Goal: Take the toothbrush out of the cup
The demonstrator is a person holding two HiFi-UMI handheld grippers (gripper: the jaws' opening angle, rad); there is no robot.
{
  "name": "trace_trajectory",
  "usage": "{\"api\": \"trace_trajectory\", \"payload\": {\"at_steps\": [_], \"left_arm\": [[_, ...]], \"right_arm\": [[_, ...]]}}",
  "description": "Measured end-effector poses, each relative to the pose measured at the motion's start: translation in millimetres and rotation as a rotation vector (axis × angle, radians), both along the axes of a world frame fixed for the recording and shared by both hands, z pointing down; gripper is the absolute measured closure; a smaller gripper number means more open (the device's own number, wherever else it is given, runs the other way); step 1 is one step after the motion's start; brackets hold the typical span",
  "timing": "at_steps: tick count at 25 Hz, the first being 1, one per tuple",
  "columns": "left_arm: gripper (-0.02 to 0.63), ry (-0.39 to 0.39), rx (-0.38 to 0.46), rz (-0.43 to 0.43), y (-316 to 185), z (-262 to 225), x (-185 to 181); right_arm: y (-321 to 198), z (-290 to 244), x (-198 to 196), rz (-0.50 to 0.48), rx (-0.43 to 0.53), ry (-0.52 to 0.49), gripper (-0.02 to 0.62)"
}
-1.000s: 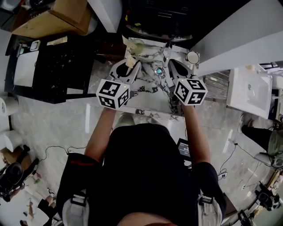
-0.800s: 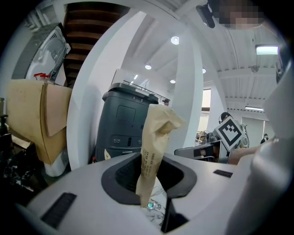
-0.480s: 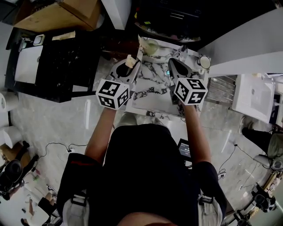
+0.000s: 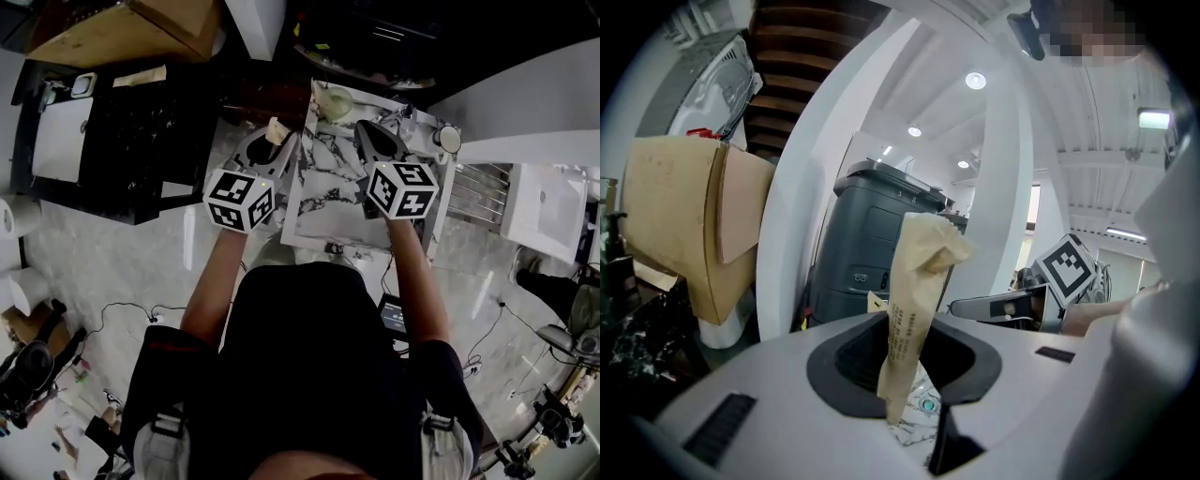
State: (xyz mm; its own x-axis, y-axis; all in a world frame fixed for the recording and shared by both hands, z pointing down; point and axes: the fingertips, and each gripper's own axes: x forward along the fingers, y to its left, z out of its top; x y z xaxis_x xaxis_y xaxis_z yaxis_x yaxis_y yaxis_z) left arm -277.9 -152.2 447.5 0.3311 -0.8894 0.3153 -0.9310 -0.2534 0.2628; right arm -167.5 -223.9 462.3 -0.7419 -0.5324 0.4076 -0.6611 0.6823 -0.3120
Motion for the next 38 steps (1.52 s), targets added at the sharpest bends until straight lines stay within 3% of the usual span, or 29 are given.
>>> {"api": "trace_trajectory", "payload": {"at_steps": [9, 20, 23, 32, 38], "left_arm": [[0.515, 0.008, -0.025, 0.008, -12.8, 14.0, -19.5], [0.515, 0.050, -0.035, 0.007, -26.1, 31.5, -33.6], [0.515, 0.061, -0.045, 0.002, -26.8, 35.8, -38.8], [0.515, 0.079, -0.060, -0.014, -29.5, 44.0, -53.5], [0.515, 0.080, -0.076, -0.029, -29.9, 50.4, -61.3]], "right_arm": [[-10.2, 18.3, -31.2, -0.039, -0.005, 0.038, 0.560], [-15.0, 50.1, -60.3, -0.094, -0.007, 0.180, 0.555], [-15.4, 56.2, -67.4, -0.124, -0.005, 0.211, 0.505], [-26.6, 68.7, -80.1, -0.144, -0.003, 0.257, 0.435], [-36.6, 76.9, -90.0, -0.145, 0.000, 0.280, 0.420]]}}
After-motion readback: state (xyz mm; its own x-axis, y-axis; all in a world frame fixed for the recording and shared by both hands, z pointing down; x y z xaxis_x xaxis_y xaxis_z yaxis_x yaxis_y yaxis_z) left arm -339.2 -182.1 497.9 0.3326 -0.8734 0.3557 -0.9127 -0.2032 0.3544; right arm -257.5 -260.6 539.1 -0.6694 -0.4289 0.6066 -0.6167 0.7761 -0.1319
